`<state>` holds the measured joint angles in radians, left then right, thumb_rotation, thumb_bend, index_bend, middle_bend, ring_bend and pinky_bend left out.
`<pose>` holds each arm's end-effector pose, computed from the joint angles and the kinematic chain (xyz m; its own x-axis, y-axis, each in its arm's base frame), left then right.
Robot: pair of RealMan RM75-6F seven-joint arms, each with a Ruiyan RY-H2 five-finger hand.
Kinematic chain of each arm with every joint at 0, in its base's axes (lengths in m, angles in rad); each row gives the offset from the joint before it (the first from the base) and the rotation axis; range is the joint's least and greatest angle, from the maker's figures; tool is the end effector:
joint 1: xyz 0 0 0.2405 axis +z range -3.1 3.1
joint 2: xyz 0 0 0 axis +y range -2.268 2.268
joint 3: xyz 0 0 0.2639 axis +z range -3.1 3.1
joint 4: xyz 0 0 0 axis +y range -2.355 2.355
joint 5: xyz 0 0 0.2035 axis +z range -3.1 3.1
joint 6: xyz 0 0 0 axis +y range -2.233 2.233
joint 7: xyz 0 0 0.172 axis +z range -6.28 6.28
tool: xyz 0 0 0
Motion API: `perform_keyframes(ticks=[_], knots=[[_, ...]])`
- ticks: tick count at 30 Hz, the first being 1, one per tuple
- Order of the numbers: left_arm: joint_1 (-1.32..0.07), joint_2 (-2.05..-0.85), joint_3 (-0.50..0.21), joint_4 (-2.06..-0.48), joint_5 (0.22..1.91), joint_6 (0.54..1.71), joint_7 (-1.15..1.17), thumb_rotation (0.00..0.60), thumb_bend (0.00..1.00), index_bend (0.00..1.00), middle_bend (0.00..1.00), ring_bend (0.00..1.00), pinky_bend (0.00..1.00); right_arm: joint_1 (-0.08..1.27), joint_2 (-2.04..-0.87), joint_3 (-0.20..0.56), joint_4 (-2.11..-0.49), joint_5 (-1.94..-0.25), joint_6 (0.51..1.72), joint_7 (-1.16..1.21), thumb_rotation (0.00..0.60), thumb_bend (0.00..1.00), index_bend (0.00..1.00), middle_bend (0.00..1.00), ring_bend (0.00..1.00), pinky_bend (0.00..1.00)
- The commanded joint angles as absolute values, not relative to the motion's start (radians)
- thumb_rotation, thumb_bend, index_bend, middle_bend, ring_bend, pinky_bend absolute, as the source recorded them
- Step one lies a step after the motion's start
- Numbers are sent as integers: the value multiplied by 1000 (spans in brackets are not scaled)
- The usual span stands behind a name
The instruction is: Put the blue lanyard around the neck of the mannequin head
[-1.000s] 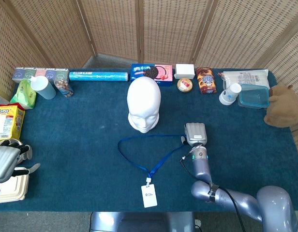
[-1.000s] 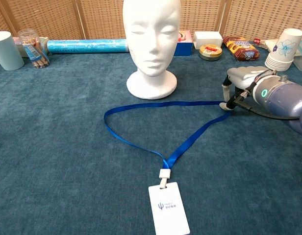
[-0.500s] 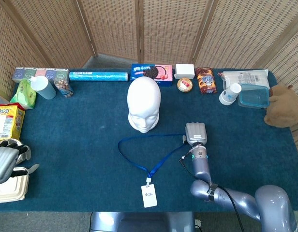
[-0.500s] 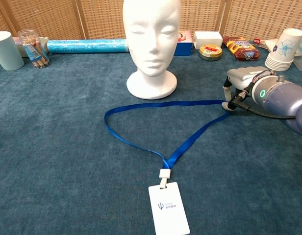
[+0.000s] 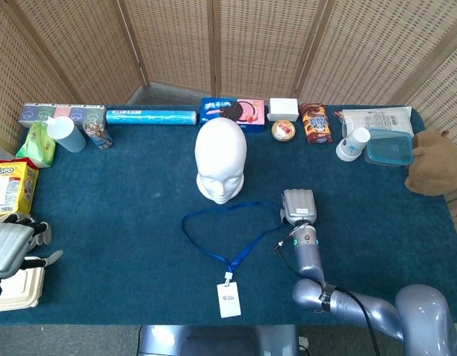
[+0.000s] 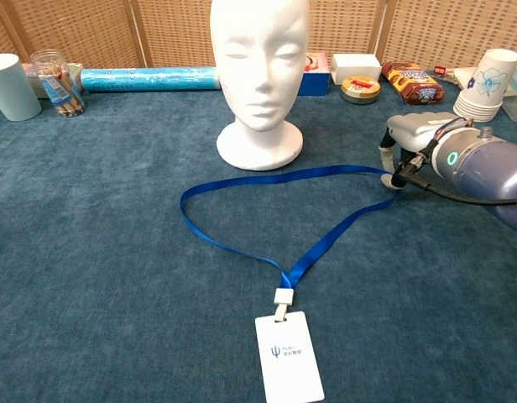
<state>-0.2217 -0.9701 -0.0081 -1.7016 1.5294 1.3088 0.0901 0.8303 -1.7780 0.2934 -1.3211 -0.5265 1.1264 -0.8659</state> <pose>-0.2902 0.2376 0.1727 0.5507 0.1359 0.8235 0.8319 -0.1695 -0.5284 -0.1718 -0.3997 -0.0533 0.5342 -0.3205 0.7822 -0.8238 0.0102 0.5668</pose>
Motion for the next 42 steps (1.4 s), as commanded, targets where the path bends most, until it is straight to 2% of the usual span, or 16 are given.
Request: perform_keyframes(ticks=[1, 4, 5, 9, 12, 15, 21, 24, 29, 35, 42], knots=[[-256, -987, -23, -1709, 1518, 1267, 131, 442, 195, 605, 613, 543, 329, 824, -1759, 295, -1362, -544, 1143, -856, 560, 499, 611, 1000, 1000, 1000], [-282, -1002, -40, -1723, 1492, 1236, 179, 442, 195, 605, 665, 627, 475, 820, -1747, 295, -1392, -550, 1153, -854, 557, 500, 611, 1000, 1000, 1000], [-293, -1009, -47, -1731, 1481, 1224, 199, 439, 195, 605, 733, 703, 562, 819, -1744, 296, -1401, -552, 1156, -852, 556, 499, 611, 1000, 1000, 1000], [-334, -1032, -69, -1756, 1423, 1165, 272, 436, 195, 605, 931, 953, 788, 817, -1735, 295, -1430, -556, 1165, -850, 557, 501, 611, 1000, 1000, 1000], [-413, -1070, -105, -1804, 1311, 1059, 394, 427, 195, 605, 999, 1000, 877, 814, -1725, 291, -1467, -563, 1179, -849, 558, 501, 613, 1000, 1000, 1000], [-446, -1096, -124, -1837, 1229, 1042, 488, 416, 195, 605, 1000, 1000, 912, 812, -1718, 289, -1484, -563, 1186, -850, 563, 500, 614, 1000, 1000, 1000], [-528, -1176, -160, -1869, 1049, 1022, 637, 337, 195, 605, 1000, 1000, 994, 808, -1704, 282, -1517, -570, 1195, -844, 560, 500, 618, 1000, 1000, 1000], [-574, -1226, -172, -1871, 941, 1033, 712, 325, 198, 605, 1000, 1000, 1000, 807, -1698, 277, -1531, -574, 1200, -843, 560, 500, 618, 1000, 1000, 1000], [-629, -1283, -185, -1882, 822, 1070, 795, 333, 240, 604, 1000, 1000, 1000, 806, -1694, 272, -1539, -574, 1201, -839, 563, 501, 618, 1000, 1000, 1000], [-703, -1344, -194, -1874, 720, 1090, 869, 396, 279, 605, 1000, 1000, 1000, 803, -1693, 266, -1541, -574, 1199, -831, 569, 501, 618, 1000, 1000, 1000], [-795, -1450, -196, -1831, 597, 1157, 973, 397, 280, 604, 1000, 1000, 1000, 796, -1687, 259, -1540, -577, 1193, -812, 576, 501, 618, 1000, 1000, 1000]])
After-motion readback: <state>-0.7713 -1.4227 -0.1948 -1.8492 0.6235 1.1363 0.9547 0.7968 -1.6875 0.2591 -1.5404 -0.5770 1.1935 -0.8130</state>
